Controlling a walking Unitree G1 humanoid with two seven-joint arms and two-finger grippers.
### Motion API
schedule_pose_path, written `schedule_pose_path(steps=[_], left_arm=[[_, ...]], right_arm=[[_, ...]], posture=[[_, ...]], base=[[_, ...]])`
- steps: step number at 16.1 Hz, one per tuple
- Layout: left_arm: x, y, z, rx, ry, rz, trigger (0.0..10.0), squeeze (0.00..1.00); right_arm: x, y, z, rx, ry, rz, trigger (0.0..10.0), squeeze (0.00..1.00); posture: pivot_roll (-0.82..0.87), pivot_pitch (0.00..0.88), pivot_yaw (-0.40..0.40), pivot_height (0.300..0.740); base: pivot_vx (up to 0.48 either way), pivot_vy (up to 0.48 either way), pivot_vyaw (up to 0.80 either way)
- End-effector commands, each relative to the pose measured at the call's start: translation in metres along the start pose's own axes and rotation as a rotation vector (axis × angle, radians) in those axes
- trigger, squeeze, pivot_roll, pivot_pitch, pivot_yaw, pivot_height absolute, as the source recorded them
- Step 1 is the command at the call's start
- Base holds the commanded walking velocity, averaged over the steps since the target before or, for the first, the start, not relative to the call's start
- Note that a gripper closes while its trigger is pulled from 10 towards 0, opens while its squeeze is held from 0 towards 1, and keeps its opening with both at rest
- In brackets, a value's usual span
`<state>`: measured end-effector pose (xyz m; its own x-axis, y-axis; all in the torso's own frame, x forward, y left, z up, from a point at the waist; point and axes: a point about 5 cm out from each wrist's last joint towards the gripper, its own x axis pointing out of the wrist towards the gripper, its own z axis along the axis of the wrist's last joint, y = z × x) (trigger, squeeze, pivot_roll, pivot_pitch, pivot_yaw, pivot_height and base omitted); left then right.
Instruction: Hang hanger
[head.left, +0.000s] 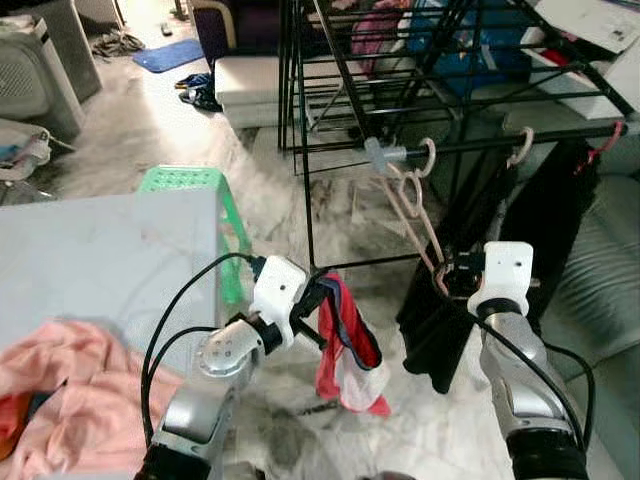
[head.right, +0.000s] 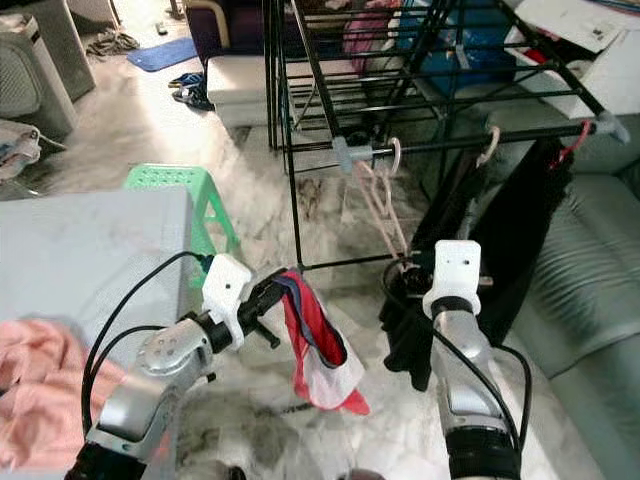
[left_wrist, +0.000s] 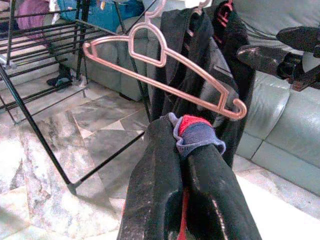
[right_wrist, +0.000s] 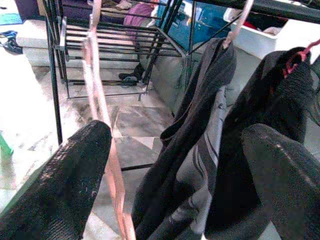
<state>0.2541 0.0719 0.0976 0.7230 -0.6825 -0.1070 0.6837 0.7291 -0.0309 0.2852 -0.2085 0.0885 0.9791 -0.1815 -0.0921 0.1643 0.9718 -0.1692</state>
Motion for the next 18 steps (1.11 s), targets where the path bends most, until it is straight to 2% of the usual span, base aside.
schedule_pose_path(steps=[1, 7, 9, 11, 15, 18], left_arm=[[0.002, 0.000, 0.006, 0.023, -0.025, -0.011, 10.0, 0.00], [0.003, 0.000, 0.007, 0.027, -0.028, -0.006, 10.0, 0.00], [0.003, 0.001, 0.007, 0.025, -0.023, 0.016, 10.0, 0.00], [0.002, 0.003, 0.006, 0.024, -0.014, 0.034, 10.0, 0.00], [0.000, 0.006, 0.003, 0.040, 0.008, 0.072, 10.0, 0.00], [-0.003, 0.011, -0.002, 0.028, 0.047, 0.118, 10.0, 0.00]], right_arm=[[0.002, -0.003, 0.001, -0.007, 0.001, -0.014, 10.0, 0.00], [0.002, 0.003, -0.009, -0.021, 0.056, 0.035, 10.0, 0.00], [0.003, -0.002, -0.012, -0.054, 0.076, 0.020, 10.0, 0.00], [0.003, -0.003, -0.014, -0.049, 0.090, 0.030, 10.0, 0.00], [0.003, 0.005, -0.025, -0.029, 0.184, 0.194, 10.0, 0.00], [0.003, -0.003, -0.031, -0.072, 0.253, 0.297, 10.0, 0.00]], posture=[[0.00, 0.030, -0.010, 0.740], [0.00, 0.028, -0.013, 0.740], [0.00, 0.028, -0.013, 0.740], [0.00, 0.027, -0.014, 0.740], [0.00, 0.027, -0.017, 0.740], [0.00, 0.028, -0.020, 0.740]], base=[[0.480, 0.000, 0.00], [0.480, 0.000, 0.00], [0.000, 0.000, 0.00], [0.000, 0.000, 0.00], [0.000, 0.000, 0.00], [0.000, 0.000, 0.00]])
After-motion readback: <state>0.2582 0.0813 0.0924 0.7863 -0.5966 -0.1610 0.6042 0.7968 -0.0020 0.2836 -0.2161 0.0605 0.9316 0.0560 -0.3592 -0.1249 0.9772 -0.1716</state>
